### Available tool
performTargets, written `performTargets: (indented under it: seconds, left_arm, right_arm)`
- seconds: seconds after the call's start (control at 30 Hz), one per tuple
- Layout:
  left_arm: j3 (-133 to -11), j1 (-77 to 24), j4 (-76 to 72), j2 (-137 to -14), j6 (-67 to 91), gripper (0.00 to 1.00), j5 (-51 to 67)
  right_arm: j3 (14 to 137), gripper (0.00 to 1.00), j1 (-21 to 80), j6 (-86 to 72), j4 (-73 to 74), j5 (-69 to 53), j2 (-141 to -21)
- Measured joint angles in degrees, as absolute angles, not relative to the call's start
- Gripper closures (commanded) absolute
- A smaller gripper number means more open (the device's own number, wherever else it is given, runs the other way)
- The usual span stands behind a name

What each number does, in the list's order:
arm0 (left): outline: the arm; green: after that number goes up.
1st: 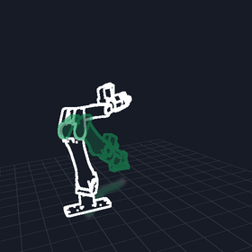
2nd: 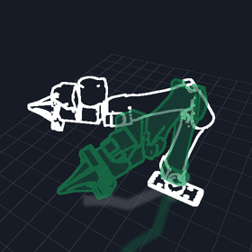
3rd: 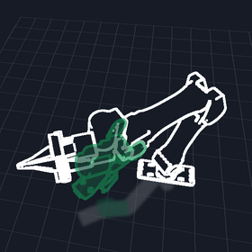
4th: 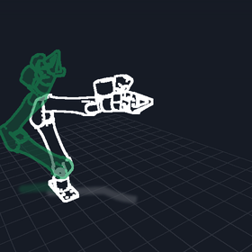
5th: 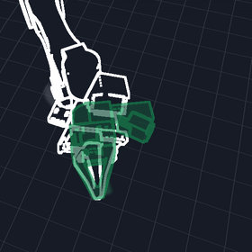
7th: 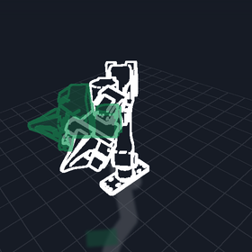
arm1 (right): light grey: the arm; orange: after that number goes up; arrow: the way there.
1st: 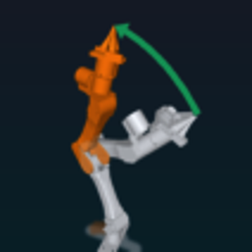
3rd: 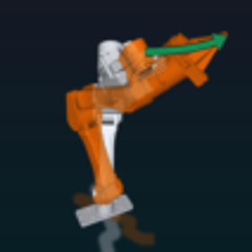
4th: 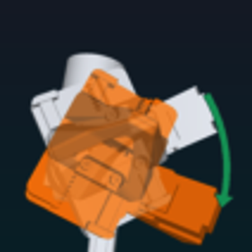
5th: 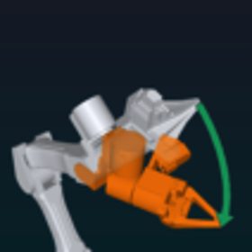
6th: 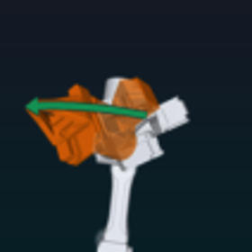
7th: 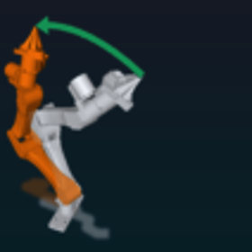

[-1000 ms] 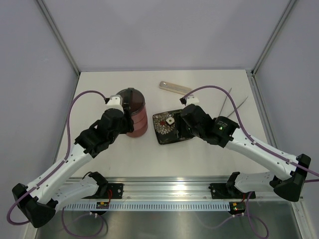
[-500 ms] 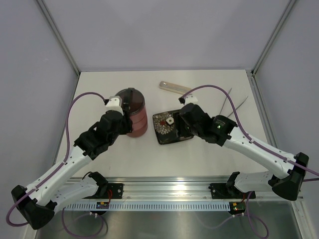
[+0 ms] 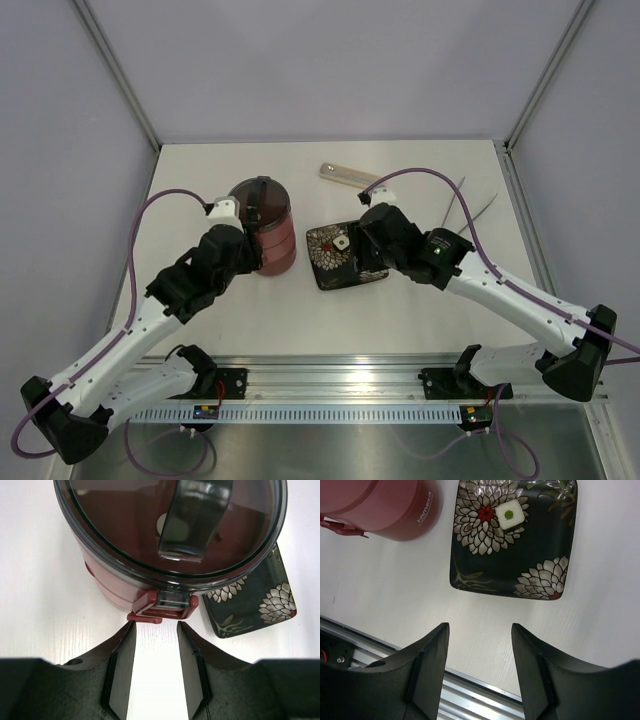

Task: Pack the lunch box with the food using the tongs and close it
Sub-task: Adjust the fastener in the packing box.

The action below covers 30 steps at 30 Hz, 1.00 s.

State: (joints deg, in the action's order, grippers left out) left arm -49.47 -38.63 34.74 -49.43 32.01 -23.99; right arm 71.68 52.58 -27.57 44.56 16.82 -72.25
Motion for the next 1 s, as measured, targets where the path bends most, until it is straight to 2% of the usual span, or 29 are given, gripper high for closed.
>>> performTargets:
  seconds: [0.13, 0.17, 0.23, 0.27, 0.37, 0.47, 0.7, 1.0]
  left_arm:
    - [-48.53, -38.63, 35.70, -48.66, 33.63, 0.59, -24.03]
    - [-48.21, -38.63, 35.99, -48.40, 34.04, 0.56, -24.03]
    - [-47.83, -38.63, 36.51, -48.05, 34.61, 0.44, -24.08]
    - [-47.79, -38.63, 36.67, -47.99, 34.68, 0.33, -24.12]
    - [-47.79, -38.63, 36.47, -48.03, 34.76, 0.20, -24.27]
    - [-48.10, -38.63, 36.36, -48.99, 34.33, 0.22, -24.38]
    - [-49.52, -38.63, 35.64, -54.19, 31.94, 0.35, -25.85]
    - [-50.04, -38.63, 32.32, -55.13, 29.91, 0.36, -26.24]
  right_arm:
    - [71.68, 0.39, 52.07, -26.96, 44.27, 16.43, -72.42]
    - [71.68, 0.39, 51.96, -26.85, 44.18, 16.38, -72.53]
    - [71.70, 0.39, 51.75, -26.65, 43.94, 16.05, -72.84]
    - [71.75, 0.39, 51.66, -26.55, 43.86, 15.90, -73.08]
    - [71.79, 0.39, 51.46, -26.28, 43.51, 15.46, -73.60]
    - [71.83, 0.39, 51.18, -25.96, 43.18, 15.33, -74.00]
    - [72.49, 0.39, 50.35, -25.45, 43.03, 14.94, -74.43]
    - [73.01, 0.39, 49.28, -25.04, 42.89, 14.06, -74.87]
